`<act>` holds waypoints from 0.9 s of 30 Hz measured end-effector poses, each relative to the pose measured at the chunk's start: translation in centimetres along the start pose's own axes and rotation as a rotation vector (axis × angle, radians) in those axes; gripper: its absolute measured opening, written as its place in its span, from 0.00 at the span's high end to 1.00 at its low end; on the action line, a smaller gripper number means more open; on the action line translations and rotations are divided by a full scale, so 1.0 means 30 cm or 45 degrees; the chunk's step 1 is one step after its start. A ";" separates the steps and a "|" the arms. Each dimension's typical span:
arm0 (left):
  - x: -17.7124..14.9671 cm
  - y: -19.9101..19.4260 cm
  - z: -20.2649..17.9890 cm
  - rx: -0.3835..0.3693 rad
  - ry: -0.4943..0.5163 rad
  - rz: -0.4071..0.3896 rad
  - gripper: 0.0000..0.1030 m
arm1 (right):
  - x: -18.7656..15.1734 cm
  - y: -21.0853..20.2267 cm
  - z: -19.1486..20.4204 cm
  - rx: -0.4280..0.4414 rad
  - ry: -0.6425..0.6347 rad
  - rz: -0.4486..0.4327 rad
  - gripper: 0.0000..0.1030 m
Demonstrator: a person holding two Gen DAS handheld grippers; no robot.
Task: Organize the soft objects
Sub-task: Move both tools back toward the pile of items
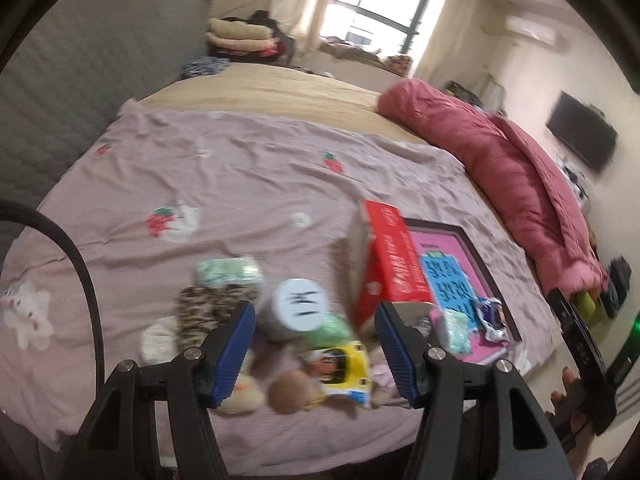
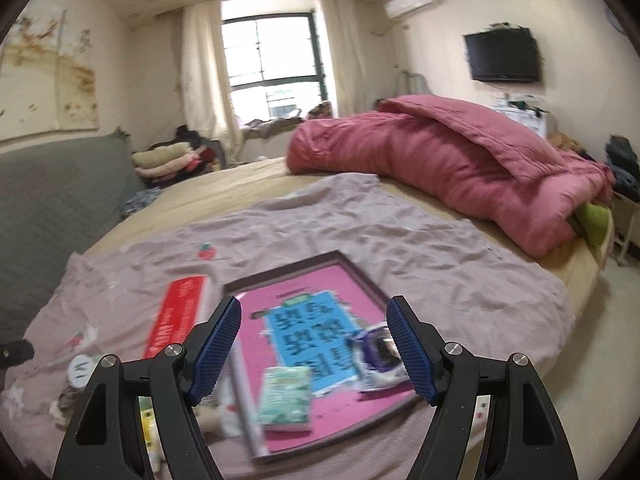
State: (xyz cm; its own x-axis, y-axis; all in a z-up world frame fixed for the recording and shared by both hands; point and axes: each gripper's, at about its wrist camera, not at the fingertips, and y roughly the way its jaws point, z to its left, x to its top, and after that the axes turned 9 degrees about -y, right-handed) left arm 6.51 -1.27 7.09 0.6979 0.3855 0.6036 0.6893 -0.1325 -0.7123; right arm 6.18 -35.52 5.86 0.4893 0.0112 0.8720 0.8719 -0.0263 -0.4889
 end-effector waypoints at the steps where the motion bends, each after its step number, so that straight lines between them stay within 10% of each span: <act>1: 0.006 -0.008 0.029 0.009 -0.018 -0.007 0.40 | 0.004 -0.008 0.022 0.017 -0.014 -0.002 0.26; 14: 0.030 -0.084 0.356 0.150 -0.181 -0.069 0.40 | 0.000 -0.067 0.295 0.218 -0.171 0.046 0.26; 27: -0.088 0.113 0.519 0.212 -0.224 0.116 0.40 | -0.088 -0.011 0.358 0.250 -0.196 0.209 0.26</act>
State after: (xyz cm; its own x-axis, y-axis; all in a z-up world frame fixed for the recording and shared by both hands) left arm 3.99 11.47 -2.50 0.7009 0.5341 0.4728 0.5733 -0.0273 -0.8189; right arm 4.79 -24.81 3.48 0.6081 0.1749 0.7744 0.7601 0.1532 -0.6315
